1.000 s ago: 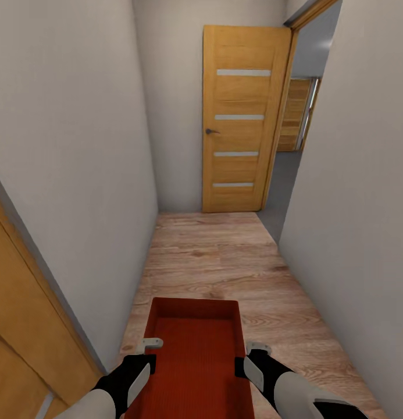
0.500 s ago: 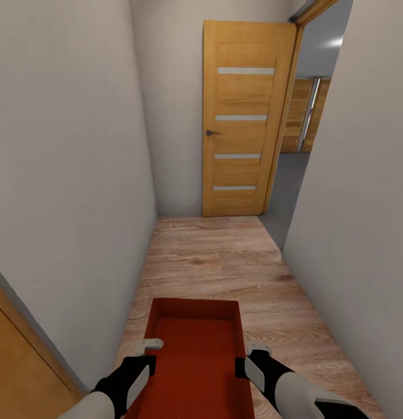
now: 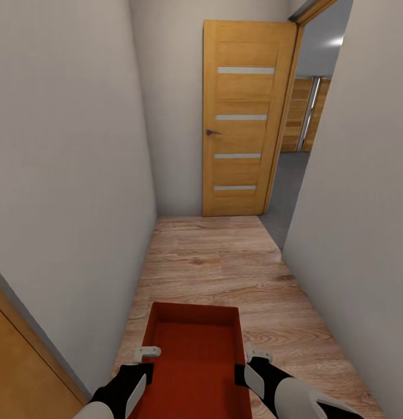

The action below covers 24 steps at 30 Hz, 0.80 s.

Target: Move the two storage containers from the living room to the garage. In the garage, place one container on the floor and stack the other container on top of it (either order is fine).

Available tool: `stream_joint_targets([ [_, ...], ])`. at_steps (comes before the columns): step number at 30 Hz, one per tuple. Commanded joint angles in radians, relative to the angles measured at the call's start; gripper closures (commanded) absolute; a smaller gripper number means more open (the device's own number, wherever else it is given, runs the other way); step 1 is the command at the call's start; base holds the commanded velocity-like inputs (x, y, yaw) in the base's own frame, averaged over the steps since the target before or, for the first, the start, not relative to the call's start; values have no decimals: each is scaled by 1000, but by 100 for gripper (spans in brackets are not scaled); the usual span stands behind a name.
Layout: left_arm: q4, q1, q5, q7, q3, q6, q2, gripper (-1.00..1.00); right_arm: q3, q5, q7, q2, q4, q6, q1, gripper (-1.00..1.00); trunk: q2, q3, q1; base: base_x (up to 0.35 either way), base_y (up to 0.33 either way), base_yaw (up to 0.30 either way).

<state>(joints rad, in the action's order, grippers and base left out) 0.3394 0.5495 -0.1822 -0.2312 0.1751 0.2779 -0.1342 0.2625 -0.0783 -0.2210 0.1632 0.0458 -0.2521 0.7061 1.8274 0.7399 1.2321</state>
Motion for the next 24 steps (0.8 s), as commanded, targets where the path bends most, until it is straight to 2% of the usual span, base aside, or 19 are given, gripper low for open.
stream_joint_targets([
  [1,-2,0,-5,-5,0,4,5,100,1,-2,-7,-4,8,-2,1,100,1,1,0,0,0,0],
  [8,-2,0,-134,29,114,4,-5,100,51,-37,-14,0,-6,6,1,100,1,1,0,6,0,0],
  [12,-2,0,-199,48,173,4,-8,100,64,-40,-18,5,-10,5,1,100,1,1,0,208,0,0],
  [13,-2,0,331,-74,-290,4,32,100,-149,138,-14,-4,52,6,1,100,1,1,0,305,0,0],
  [24,-2,0,331,-72,-290,4,31,100,-149,138,-14,-4,52,6,1,100,1,1,0,336,0,0],
])
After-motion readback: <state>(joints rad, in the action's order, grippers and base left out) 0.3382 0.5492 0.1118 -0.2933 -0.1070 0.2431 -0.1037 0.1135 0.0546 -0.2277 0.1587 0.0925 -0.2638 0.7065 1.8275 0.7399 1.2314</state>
